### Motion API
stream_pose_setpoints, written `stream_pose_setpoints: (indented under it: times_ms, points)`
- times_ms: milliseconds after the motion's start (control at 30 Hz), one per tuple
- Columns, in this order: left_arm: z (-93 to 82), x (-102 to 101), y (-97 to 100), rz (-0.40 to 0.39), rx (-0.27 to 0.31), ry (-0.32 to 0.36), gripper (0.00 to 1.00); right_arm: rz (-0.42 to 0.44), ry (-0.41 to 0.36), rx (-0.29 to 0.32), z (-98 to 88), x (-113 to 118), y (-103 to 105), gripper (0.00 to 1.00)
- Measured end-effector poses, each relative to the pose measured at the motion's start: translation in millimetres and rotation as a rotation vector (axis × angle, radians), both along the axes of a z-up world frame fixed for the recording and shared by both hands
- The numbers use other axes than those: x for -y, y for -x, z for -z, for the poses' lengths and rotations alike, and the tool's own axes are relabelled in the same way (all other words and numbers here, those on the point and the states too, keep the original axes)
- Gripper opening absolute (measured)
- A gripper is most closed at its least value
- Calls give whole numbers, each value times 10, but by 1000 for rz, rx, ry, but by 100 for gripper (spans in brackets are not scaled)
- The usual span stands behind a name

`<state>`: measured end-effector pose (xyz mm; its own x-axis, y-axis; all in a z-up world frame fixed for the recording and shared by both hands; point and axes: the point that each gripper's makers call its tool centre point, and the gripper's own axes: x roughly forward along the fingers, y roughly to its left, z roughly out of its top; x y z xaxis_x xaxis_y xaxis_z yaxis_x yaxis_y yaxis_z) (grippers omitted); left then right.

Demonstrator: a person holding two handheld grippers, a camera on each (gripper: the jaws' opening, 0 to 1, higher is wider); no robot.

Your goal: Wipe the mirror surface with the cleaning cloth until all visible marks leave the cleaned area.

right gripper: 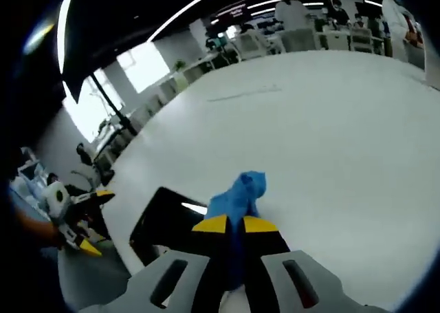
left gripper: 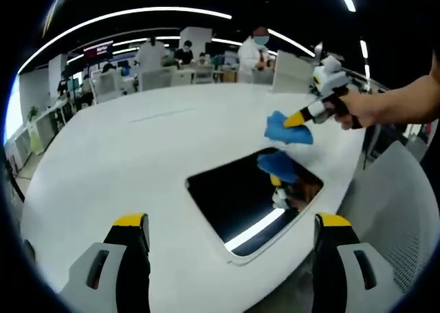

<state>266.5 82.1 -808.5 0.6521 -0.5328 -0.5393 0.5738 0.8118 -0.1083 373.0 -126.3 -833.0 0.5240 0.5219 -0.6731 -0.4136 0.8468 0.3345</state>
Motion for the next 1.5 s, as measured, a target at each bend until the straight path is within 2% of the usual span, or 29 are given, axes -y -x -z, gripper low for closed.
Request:
stream_pose_setpoints:
  times_ms: [67,133,167,233,367,433,500,600,700,867,1067,1433,1500]
  points:
    - [-20,1,-4,-2,8,6,100,6,48,-17,170,-35,19,0]
    - [-33,-7,-11,-8,15,12,100,22,61,-32,263,-58,41,0]
    - [-30,-8,-13,-9,15,13,100,34,110,-37,324,-10,62,0]
    - [-11,-7,-8,-5,8,4,100,23,123,-38,379,-40,92,0]
    - [-22,15,-1,10,14,3,100,-7,208,9,340,-32,62,0]
    - [-20,10,-7,5,14,6,100,38,176,-21,340,-30,63,0]
    - [-5,-3,-10,-4,6,11,100,44,159,-30,340,-55,47,0]
    - [-7,14,-5,3,5,18,100,-2,157,-23,341,-200,43,0]
    - [-5,52,3,27,9,15,100,-7,161,-25,338,-322,13,0]
    - [11,41,7,21,-1,15,100,-62,144,-26,339,-696,5,0]
    - [29,43,17,26,-9,8,100,-107,137,-26,336,-1029,-15,0]
    - [32,40,20,24,-14,2,100,-162,130,-27,326,-1397,-66,0]
    - [17,22,-4,19,6,-8,100,-181,134,-23,325,-1489,-61,0]
